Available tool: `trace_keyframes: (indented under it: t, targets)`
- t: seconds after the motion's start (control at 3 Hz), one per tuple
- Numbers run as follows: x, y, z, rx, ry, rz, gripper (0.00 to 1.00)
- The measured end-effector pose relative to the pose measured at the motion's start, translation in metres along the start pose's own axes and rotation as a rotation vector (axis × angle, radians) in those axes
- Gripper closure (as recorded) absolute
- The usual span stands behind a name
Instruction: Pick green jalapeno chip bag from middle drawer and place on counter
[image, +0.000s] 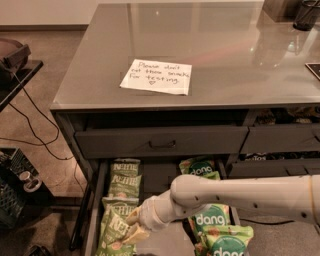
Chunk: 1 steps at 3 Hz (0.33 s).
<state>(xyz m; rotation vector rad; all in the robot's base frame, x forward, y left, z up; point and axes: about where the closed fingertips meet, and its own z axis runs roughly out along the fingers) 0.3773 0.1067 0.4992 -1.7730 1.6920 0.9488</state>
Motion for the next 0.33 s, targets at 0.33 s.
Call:
trace_keyframes:
  t: [0.33]
  targets:
    - [-0.0216,-0.0221,-0.0601,0.062,0.023,0.015,1.0]
